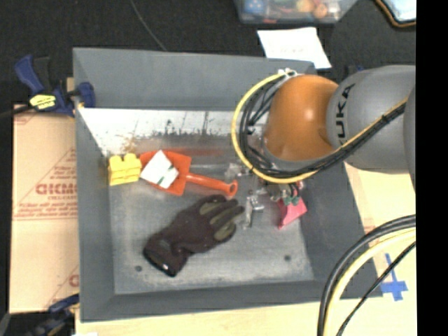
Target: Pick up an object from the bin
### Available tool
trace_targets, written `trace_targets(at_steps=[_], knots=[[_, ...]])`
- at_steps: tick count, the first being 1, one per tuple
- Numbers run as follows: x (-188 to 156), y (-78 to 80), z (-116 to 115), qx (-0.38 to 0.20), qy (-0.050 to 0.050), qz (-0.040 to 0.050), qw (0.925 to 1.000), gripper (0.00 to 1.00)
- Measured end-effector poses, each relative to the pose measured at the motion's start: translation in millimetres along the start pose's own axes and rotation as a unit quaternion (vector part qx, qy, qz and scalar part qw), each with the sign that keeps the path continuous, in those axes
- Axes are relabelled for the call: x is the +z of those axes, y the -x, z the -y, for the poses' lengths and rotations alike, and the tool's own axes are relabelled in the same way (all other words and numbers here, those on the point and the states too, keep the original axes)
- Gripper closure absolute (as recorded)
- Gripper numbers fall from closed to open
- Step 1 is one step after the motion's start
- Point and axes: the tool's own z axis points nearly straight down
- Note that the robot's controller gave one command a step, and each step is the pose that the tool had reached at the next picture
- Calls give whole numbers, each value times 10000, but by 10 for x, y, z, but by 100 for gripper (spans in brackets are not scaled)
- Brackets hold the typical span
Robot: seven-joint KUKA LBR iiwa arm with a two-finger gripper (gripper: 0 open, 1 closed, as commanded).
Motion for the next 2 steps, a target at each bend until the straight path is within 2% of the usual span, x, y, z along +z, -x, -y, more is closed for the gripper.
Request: trace_targets(at_steps=[1, 2], knots=[[-1033, -67, -110, -889, 0, -48, 9960, 0], [-1605, -135, -503, -342, 5, -30, 9994, 0]])
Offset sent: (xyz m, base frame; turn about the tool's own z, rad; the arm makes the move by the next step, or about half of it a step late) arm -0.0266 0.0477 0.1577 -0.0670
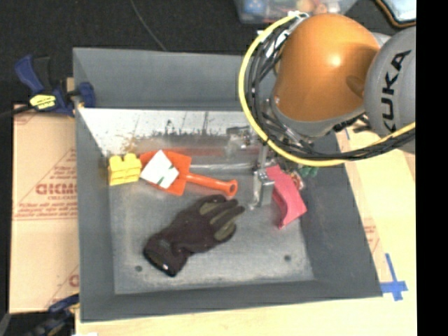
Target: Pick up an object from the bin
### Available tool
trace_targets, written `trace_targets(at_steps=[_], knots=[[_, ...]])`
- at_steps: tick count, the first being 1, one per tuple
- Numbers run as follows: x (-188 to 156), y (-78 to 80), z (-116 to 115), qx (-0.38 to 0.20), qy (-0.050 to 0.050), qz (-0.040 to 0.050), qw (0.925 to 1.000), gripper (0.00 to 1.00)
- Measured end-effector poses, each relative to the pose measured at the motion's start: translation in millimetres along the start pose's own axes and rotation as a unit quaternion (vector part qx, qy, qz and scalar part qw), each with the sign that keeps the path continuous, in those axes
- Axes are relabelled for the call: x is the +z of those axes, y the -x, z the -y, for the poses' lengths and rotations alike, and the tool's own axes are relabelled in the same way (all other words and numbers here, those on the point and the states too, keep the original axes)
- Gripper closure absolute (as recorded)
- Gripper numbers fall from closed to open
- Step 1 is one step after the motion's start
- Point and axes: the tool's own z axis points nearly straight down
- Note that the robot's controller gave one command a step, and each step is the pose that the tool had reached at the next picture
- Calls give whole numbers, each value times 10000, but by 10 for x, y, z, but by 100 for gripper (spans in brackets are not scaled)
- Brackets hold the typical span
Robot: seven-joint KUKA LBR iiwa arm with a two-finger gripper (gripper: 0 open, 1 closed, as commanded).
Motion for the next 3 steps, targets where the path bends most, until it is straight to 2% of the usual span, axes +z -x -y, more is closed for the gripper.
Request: trace_targets(at_steps=[1, 2, 3], knots=[[910, 541, 186, -1881, -19, 21, 9821, 100], [907, 544, 181, -1875, -16, 26, 9823, 100], [1377, 754, -561, -2489, -16, 25, 9685, 100]])
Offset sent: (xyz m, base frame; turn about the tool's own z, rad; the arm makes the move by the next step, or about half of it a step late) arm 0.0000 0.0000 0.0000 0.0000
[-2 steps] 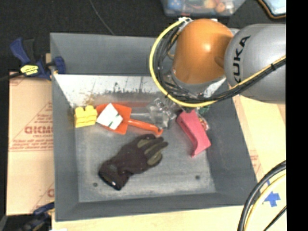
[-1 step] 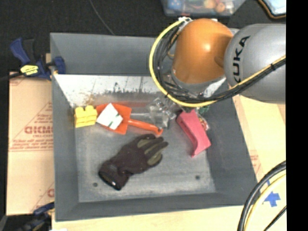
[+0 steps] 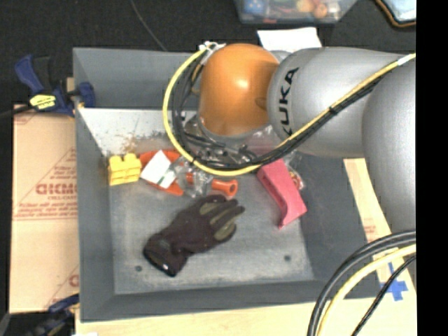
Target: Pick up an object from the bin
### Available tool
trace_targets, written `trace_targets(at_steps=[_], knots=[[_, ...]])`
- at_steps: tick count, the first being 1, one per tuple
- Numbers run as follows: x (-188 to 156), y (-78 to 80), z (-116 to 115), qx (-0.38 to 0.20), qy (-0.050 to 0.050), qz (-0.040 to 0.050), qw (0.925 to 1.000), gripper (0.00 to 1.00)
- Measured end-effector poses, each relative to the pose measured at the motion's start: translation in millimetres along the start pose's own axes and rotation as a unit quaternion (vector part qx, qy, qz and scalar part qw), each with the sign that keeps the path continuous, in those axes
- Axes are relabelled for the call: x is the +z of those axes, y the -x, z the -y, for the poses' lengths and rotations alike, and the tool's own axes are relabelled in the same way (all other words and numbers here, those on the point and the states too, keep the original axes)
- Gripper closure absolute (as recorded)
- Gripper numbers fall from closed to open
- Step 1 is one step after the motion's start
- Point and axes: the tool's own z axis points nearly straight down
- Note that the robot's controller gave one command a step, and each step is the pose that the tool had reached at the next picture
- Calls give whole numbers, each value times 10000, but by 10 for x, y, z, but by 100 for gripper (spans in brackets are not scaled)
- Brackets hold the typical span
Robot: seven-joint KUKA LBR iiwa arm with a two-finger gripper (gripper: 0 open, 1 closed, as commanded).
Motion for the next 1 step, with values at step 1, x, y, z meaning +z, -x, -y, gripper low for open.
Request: trace_targets(at_steps=[1], knots=[[53, -208, 12, -41, -15, 51, 10000, 100]])
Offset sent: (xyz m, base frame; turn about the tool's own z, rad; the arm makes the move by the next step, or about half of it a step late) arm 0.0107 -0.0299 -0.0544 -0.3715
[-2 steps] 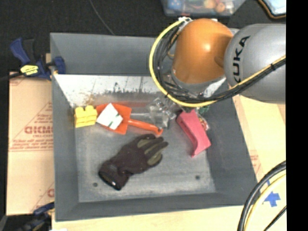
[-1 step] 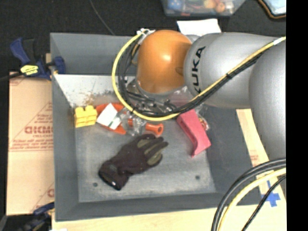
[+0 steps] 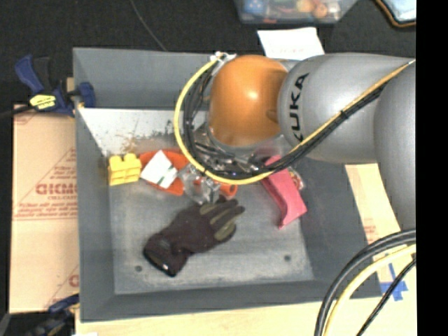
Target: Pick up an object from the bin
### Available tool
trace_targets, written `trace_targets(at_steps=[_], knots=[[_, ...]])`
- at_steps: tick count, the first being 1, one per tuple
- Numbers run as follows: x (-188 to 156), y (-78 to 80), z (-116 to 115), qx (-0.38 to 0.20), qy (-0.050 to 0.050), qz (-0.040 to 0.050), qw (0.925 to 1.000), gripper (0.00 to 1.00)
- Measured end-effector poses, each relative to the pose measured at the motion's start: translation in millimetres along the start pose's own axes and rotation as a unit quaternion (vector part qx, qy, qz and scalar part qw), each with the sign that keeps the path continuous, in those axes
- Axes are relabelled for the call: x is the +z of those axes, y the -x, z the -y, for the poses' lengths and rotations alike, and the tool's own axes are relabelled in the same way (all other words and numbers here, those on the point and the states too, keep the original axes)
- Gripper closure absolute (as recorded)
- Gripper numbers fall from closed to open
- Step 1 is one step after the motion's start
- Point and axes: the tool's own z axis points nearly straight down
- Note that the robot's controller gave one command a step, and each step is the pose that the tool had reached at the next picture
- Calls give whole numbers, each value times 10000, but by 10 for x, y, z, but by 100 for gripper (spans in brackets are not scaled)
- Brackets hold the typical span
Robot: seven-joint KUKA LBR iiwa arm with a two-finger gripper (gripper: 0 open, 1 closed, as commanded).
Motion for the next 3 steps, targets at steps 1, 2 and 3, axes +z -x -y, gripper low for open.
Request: trace_targets(at_steps=[1, 2, 3], knots=[[143, -144, 112, -291, -7, -38, 9996, 100], [283, -18, -31, -799, -1, -17, 9968, 0], [327, 11, -107, -231, -1, -22, 9997, 0]])
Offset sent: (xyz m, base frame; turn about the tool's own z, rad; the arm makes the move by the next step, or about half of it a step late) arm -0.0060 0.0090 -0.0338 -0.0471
